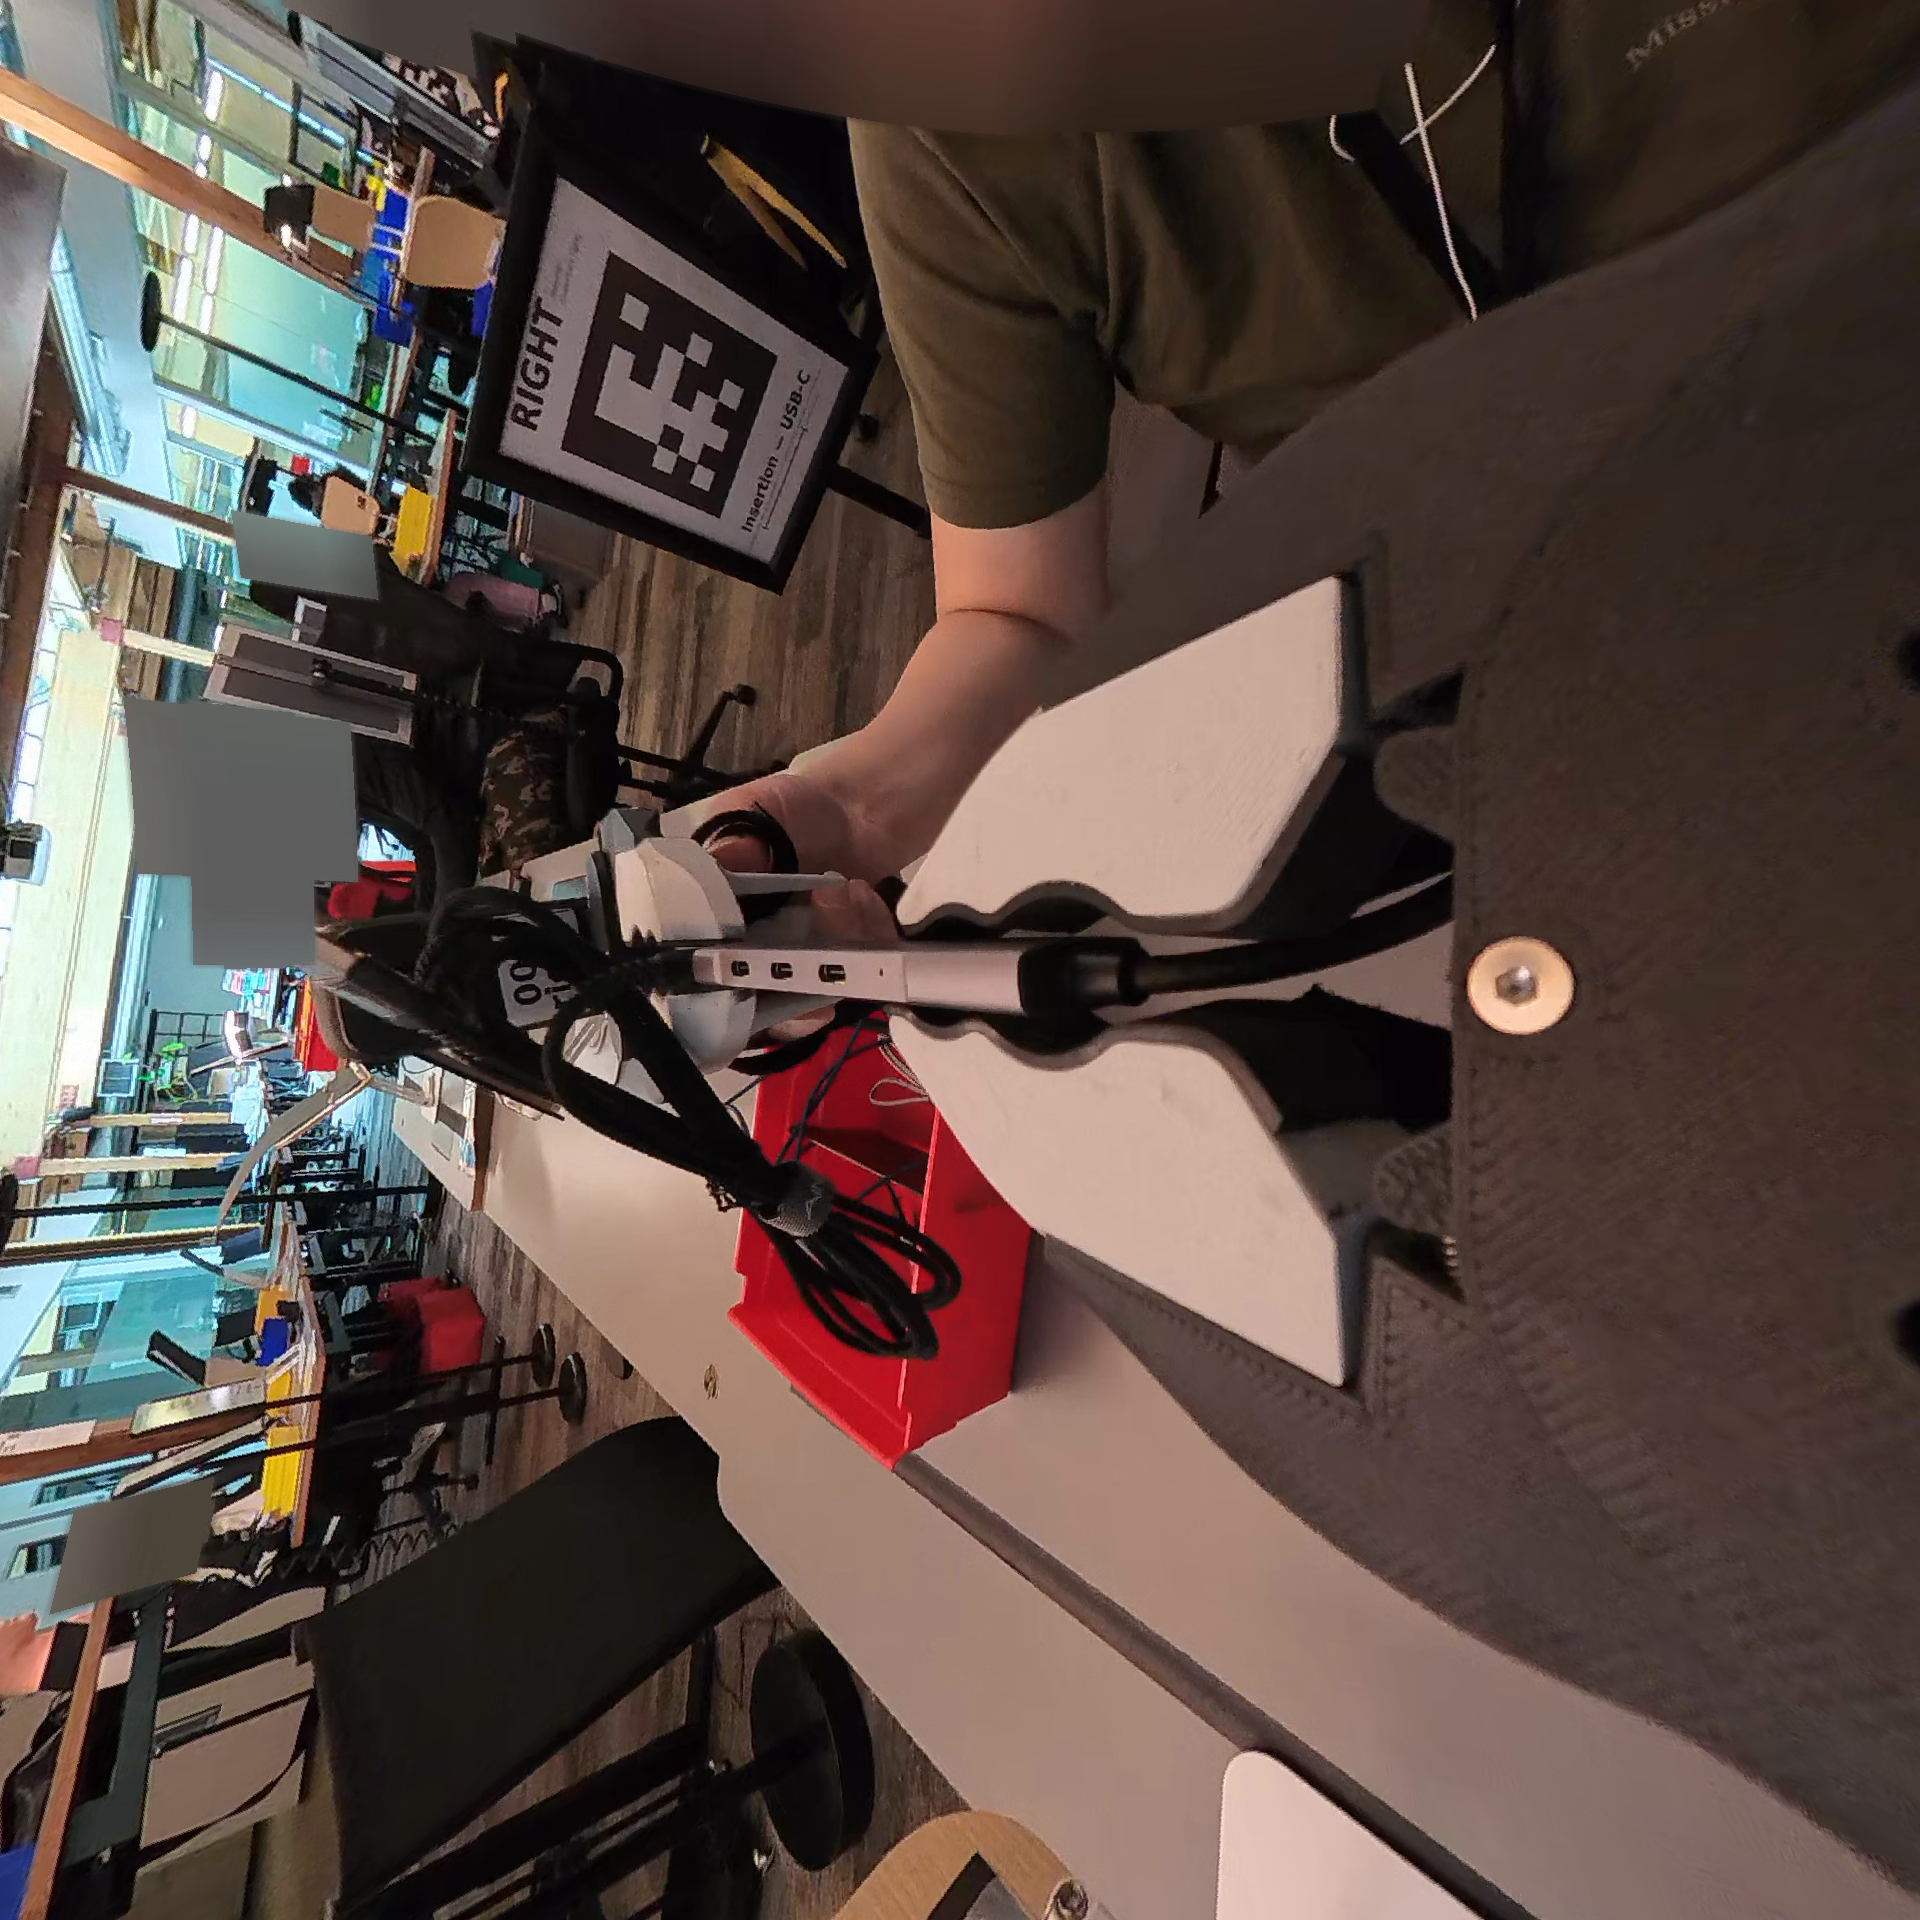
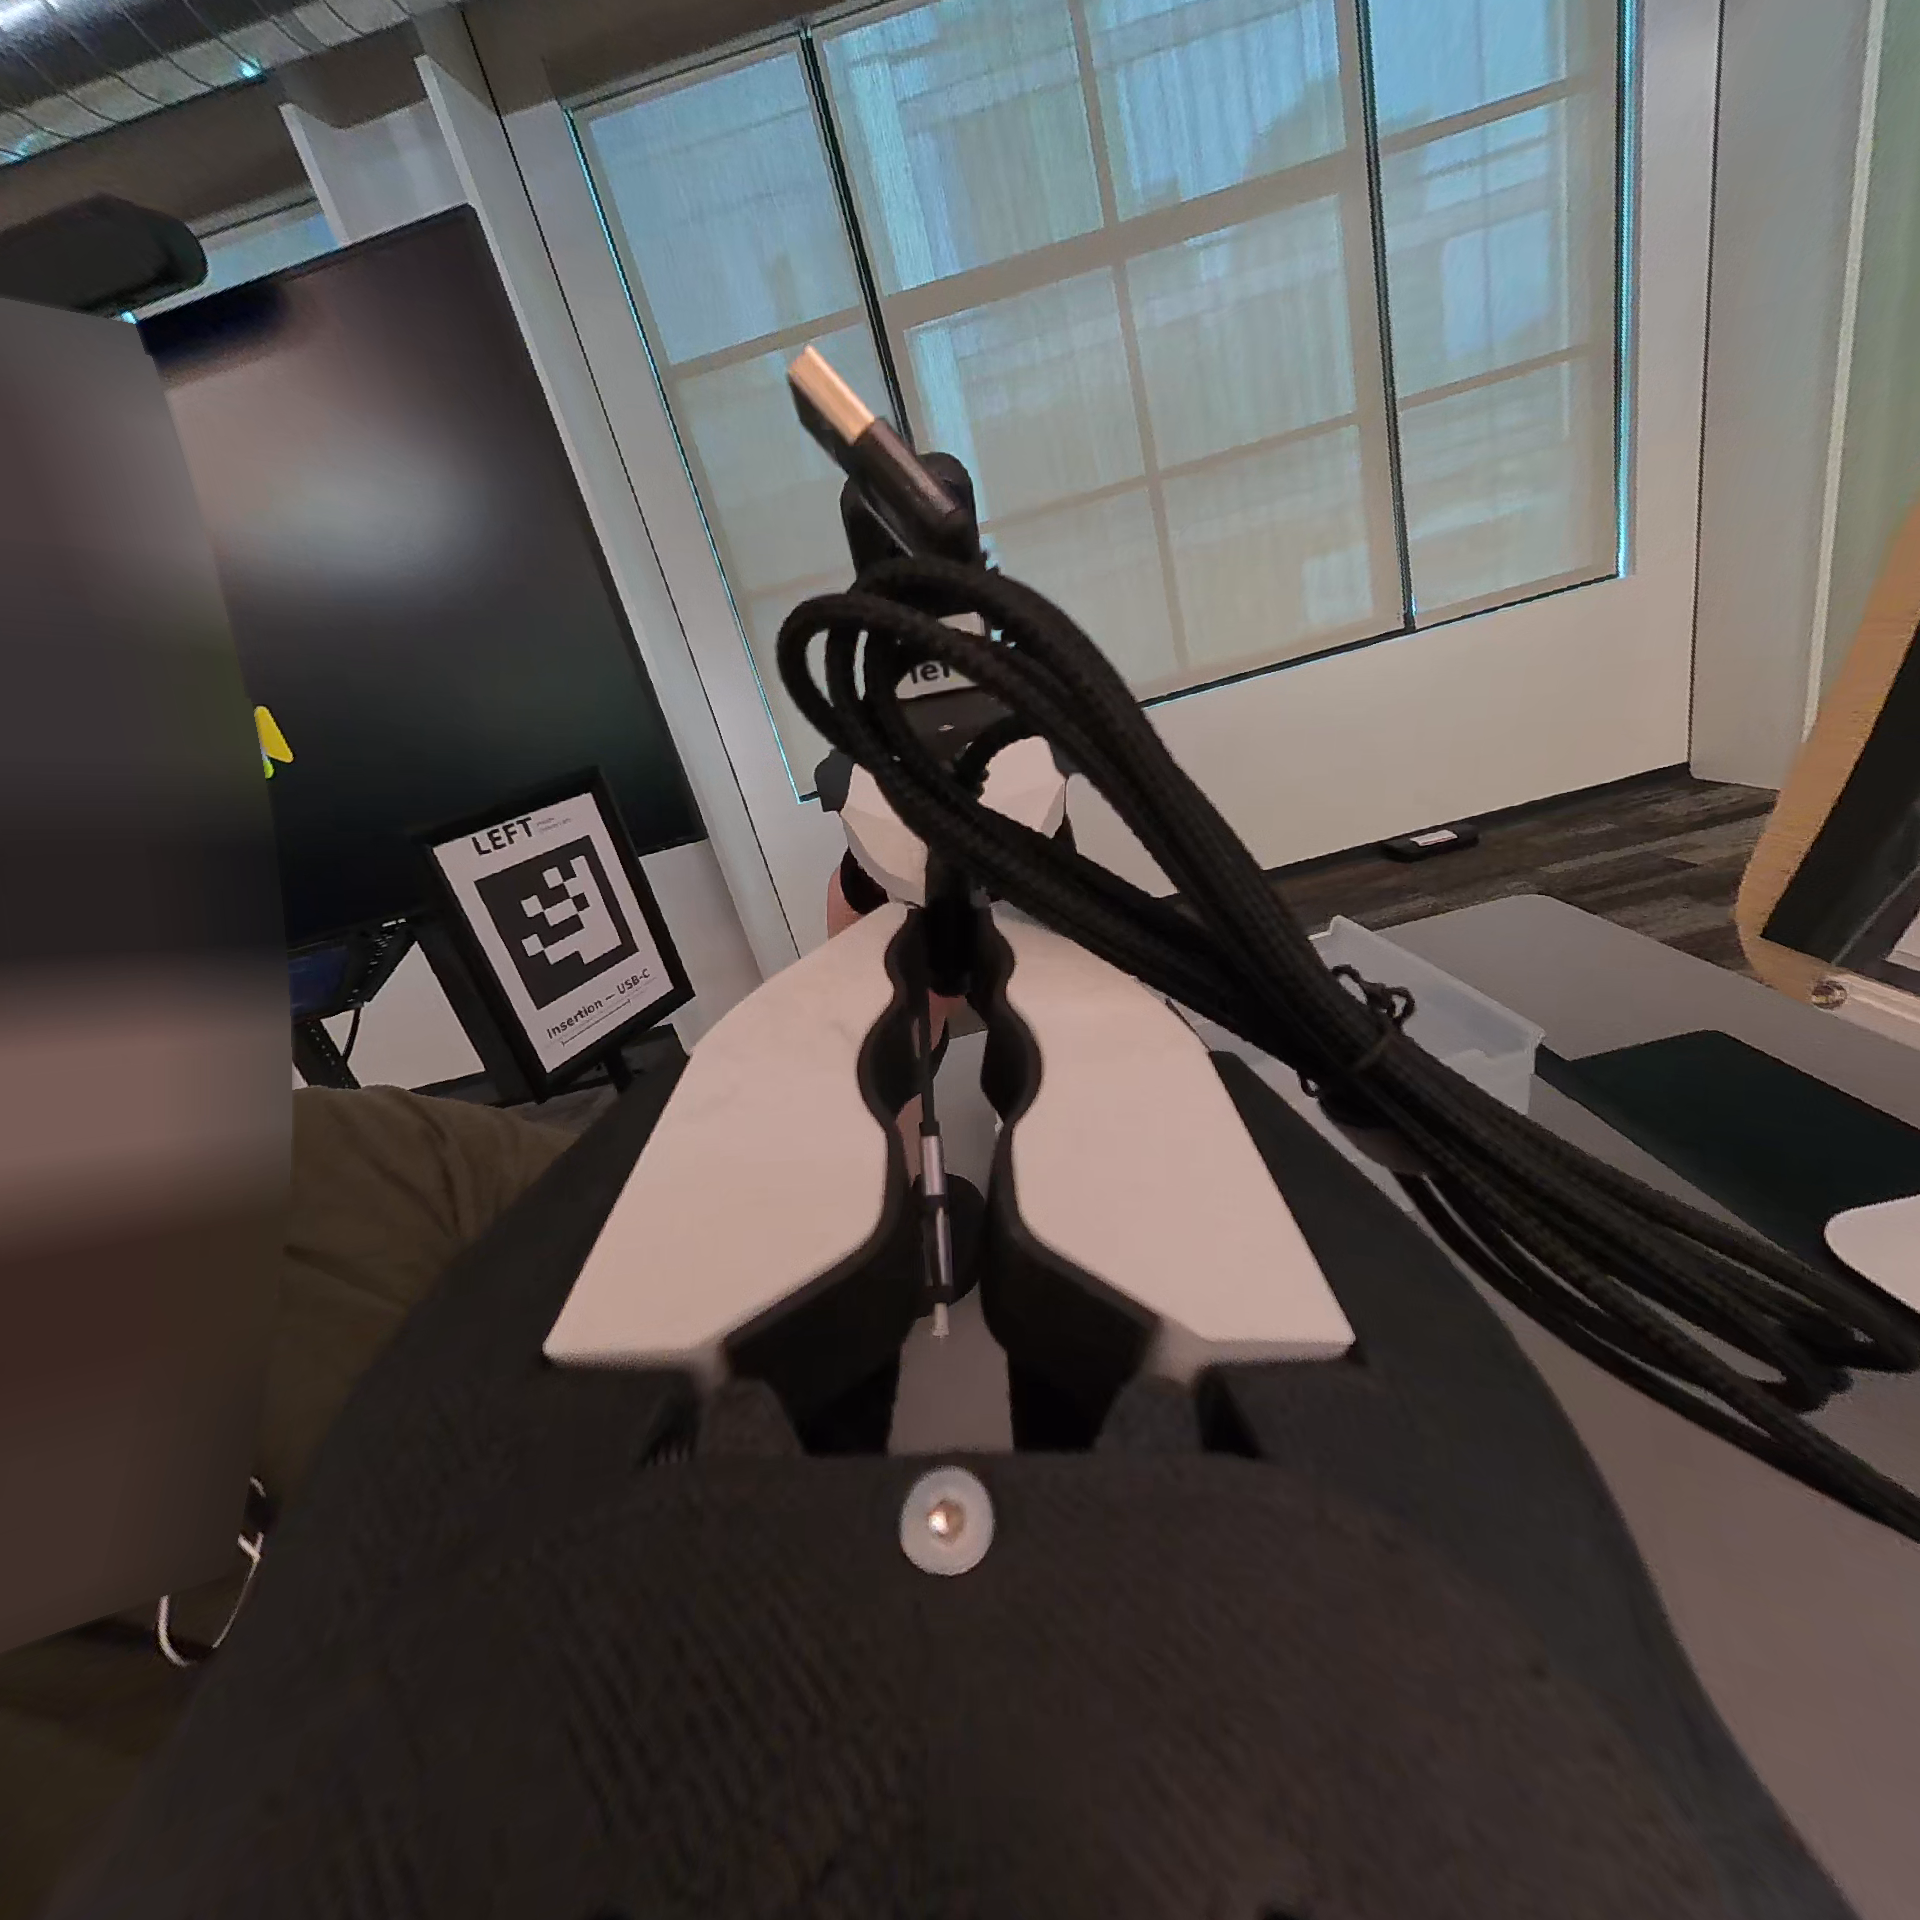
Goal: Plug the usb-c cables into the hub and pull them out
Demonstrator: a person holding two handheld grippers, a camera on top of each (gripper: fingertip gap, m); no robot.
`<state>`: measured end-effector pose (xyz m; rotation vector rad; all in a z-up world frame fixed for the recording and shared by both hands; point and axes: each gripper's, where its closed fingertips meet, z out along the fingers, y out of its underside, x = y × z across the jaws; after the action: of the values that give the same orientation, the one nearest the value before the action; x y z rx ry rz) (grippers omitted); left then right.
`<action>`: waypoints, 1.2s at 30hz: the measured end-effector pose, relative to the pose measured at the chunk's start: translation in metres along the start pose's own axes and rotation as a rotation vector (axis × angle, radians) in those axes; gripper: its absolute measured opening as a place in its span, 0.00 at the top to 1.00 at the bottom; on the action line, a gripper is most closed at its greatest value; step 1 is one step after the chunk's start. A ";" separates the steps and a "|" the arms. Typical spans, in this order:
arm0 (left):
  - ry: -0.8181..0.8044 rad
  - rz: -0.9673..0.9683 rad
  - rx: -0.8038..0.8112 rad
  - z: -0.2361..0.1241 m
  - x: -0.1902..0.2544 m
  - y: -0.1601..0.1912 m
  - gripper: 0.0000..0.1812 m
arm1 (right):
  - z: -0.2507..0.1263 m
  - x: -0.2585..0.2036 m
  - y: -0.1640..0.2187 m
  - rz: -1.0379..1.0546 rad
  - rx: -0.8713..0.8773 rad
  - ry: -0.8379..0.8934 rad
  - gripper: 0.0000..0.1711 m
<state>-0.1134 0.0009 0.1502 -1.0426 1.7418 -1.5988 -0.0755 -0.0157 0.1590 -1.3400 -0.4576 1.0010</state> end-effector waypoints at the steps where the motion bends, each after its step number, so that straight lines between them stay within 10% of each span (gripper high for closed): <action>1: 0.000 0.003 -0.001 0.000 0.001 0.000 0.96 | 0.000 -0.001 0.000 0.000 0.002 -0.003 0.95; 10: -0.007 -0.021 0.058 -0.009 -0.002 -0.009 0.95 | -0.012 0.000 -0.013 -0.008 0.061 0.036 0.94; 13: -0.069 -0.069 0.401 -0.112 -0.015 -0.051 0.95 | -0.110 0.019 -0.074 -0.014 0.353 0.183 0.95; 17: -0.218 0.065 0.406 -0.177 -0.003 -0.049 0.95 | -0.182 0.031 -0.079 -0.233 0.151 0.609 0.95; 27: -0.102 0.025 0.251 -0.143 0.010 -0.033 0.95 | -0.271 0.112 -0.022 -0.271 -0.300 1.064 0.95; 36: -0.098 0.026 0.181 -0.126 0.007 -0.025 0.96 | -0.292 0.151 0.011 -0.037 -0.374 1.004 0.95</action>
<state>-0.2153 0.0657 0.1931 -0.9888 1.5107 -1.6270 0.2282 -0.0654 0.0443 -1.9575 0.1121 0.1164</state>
